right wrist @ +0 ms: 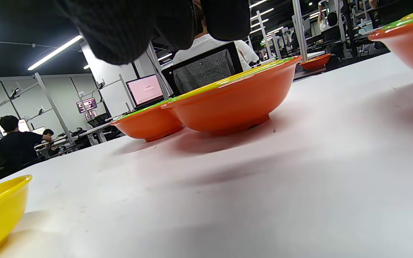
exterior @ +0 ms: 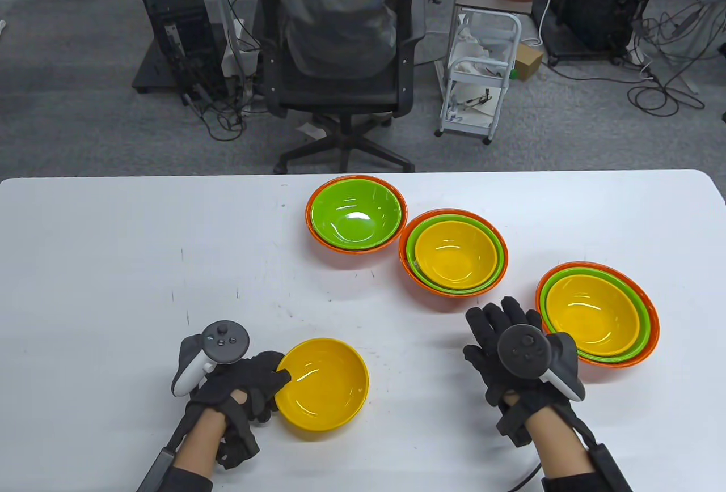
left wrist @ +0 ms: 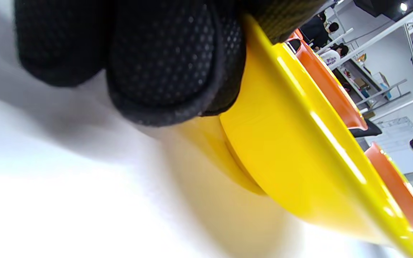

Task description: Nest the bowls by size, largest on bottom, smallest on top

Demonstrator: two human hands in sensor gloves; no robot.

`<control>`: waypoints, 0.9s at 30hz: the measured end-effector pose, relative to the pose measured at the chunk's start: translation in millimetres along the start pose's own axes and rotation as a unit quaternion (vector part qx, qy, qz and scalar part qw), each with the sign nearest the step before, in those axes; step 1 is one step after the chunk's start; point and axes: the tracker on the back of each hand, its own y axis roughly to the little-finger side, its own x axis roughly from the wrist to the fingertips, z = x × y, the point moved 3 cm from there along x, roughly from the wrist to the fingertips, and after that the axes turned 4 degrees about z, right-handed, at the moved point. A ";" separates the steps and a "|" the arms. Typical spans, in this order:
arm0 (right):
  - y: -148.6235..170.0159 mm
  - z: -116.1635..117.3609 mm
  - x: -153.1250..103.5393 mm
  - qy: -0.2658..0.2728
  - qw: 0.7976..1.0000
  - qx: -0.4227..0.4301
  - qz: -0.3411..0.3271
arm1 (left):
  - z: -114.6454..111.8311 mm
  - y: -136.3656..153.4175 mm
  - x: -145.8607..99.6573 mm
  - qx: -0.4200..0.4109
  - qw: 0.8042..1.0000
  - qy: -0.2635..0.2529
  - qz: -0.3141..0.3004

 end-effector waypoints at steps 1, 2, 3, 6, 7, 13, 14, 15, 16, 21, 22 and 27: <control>0.6 -0.7 0.0 0.001 1.000 0.002 0.001 | 0.3 0.1 0.5 -0.005 1.000 0.000 -0.001; 2.0 -2.2 0.0 0.003 1.000 0.005 0.003 | 1.3 -0.3 1.2 -0.009 1.000 -0.004 -0.002; 2.6 -2.6 0.1 0.002 1.000 0.004 0.004 | 1.9 -0.6 1.6 -0.011 1.000 -0.006 -0.003; 4.3 -3.5 0.2 -0.001 1.000 0.004 0.008 | 6.0 -5.4 4.7 -0.037 0.999 -0.003 -0.005; 4.3 -3.9 0.4 -0.001 1.000 0.005 0.010 | 8.9 -9.7 6.2 -0.049 0.999 -0.009 -0.010; 3.8 -3.4 0.1 -0.002 1.000 0.005 0.006 | 28.0 -42.3 18.4 -0.097 0.992 -0.073 -0.019; 3.9 -3.5 -0.1 -0.002 1.000 0.005 0.005 | 30.8 -46.7 20.2 -0.101 0.991 -0.082 -0.019; 4.0 -3.6 -0.2 -0.002 1.000 0.006 0.004 | 35.6 -54.3 23.5 -0.108 0.989 -0.100 -0.020; 4.2 -3.8 -0.2 -0.001 1.000 0.007 0.003 | 38.4 -58.6 25.6 -0.116 0.987 -0.112 -0.019; 5.0 -4.6 -1.0 0.001 1.000 0.015 0.000 | 56.2 -88.8 43.0 -0.158 0.975 -0.155 -0.012; 5.1 -4.5 -1.2 0.000 1.000 0.016 -0.001 | 59.8 -94.4 46.5 -0.157 0.974 -0.162 -0.009; 6.1 -4.4 -1.8 -0.001 1.000 0.023 -0.001 | 75.2 -116.6 68.4 -0.132 0.975 -0.177 0.032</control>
